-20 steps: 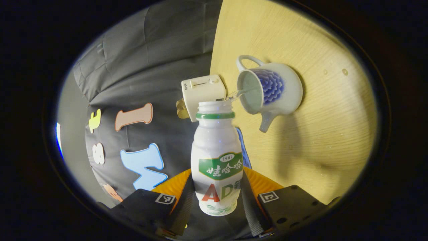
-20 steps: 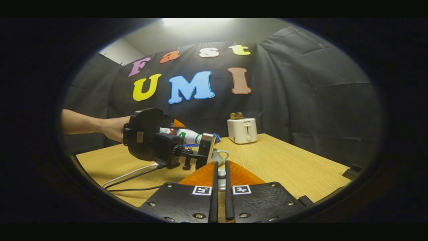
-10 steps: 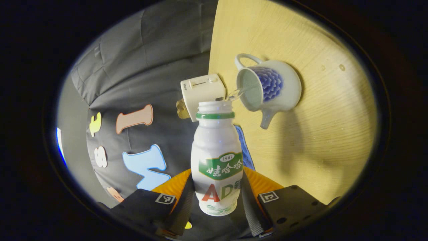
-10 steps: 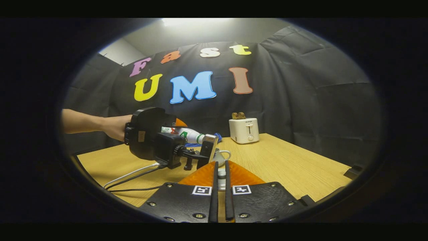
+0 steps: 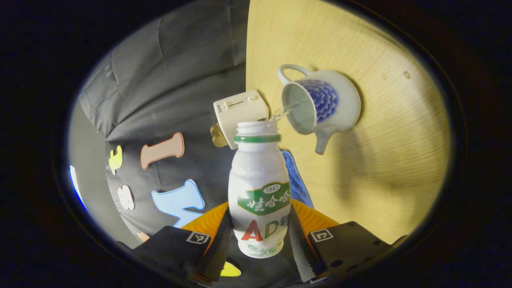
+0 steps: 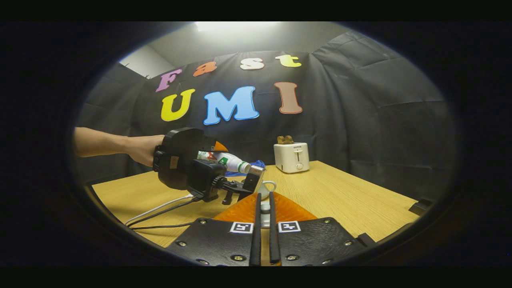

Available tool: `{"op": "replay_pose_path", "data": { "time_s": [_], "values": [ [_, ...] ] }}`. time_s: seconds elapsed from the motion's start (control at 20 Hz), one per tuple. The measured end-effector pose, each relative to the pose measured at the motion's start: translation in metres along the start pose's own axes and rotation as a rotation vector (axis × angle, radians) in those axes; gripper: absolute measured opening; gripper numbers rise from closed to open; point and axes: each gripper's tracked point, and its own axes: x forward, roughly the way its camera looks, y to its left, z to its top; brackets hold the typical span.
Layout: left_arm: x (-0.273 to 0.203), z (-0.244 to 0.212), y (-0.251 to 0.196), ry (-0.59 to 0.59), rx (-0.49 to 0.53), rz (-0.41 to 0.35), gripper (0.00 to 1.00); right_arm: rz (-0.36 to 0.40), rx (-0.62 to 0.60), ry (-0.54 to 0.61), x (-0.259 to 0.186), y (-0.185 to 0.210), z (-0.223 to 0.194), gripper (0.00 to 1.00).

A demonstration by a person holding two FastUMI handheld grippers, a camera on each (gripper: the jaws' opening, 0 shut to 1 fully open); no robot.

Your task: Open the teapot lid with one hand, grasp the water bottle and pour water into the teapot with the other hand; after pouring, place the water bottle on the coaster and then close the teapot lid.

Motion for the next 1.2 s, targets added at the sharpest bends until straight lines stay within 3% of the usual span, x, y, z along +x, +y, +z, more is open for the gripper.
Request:
{"op": "replay_pose_path", "data": {
  "time_s": [0.05,0.15,0.2,0.3,0.35,0.4,0.45,0.5,0.55,0.6,0.65,0.75,1.05,1.1,1.15,1.2],
  "values": [
    [0.0,0.001,0.0,-0.002,0.005,0.0,0.82,0.001,0.002,-0.003,0.001,0.0,0.002,0.08],
    [0.0,0.002,0.001,-0.003,0.018,0.0,0.82,0.003,0.001,-0.006,0.001,0.002,0.003,0.08],
    [-0.001,0.003,0.004,-0.007,0.025,0.006,0.7,0.003,-0.001,-0.006,0.001,0.002,0.004,0.08],
    [-0.001,0.004,0.005,-0.012,0.035,0.009,0.82,0.005,-0.002,-0.007,0.0,0.002,0.005,0.08],
    [-0.002,0.005,0.004,-0.012,0.041,0.011,0.76,0.003,-0.002,-0.007,0.001,0.001,0.004,0.08],
    [-0.001,0.003,0.005,-0.01,0.046,0.012,0.82,-0.001,0.0,-0.012,0.0,0.0,0.006,0.08],
    [-0.001,0.003,0.006,-0.009,0.05,0.014,0.83,-0.003,0.0,-0.016,0.0,-0.001,0.008,0.0],
    [-0.002,0.004,0.006,-0.008,0.054,0.013,0.82,-0.005,0.0,-0.024,-0.001,-0.001,0.011,0.0],
    [-0.002,0.005,0.006,-0.008,0.057,0.014,0.82,-0.007,-0.003,-0.028,0.0,-0.001,0.012,0.08],
    [-0.002,0.005,0.008,-0.011,0.058,0.021,0.82,-0.006,-0.007,-0.03,0.0,0.0,0.013,0.0],
    [-0.001,0.005,0.006,-0.011,0.06,0.019,0.7,-0.004,-0.007,-0.03,0.0,0.001,0.012,0.08],
    [0.0,0.004,0.007,-0.012,0.062,0.017,0.83,-0.001,-0.005,-0.03,0.0,0.001,0.012,0.08],
    [0.0,0.005,0.01,-0.011,0.067,0.012,0.82,-0.003,-0.003,-0.026,-0.001,0.001,0.012,0.08],
    [0.0,0.005,0.01,-0.013,0.06,0.01,0.76,-0.001,-0.002,-0.024,-0.001,0.001,0.011,0.08],
    [0.0,0.006,0.008,-0.013,0.053,0.002,0.82,-0.002,-0.002,-0.02,0.0,0.001,0.009,0.08],
    [0.002,0.006,0.008,-0.018,0.045,0.0,0.76,-0.003,-0.003,-0.018,0.0,0.0,0.009,0.08]
  ]
}}
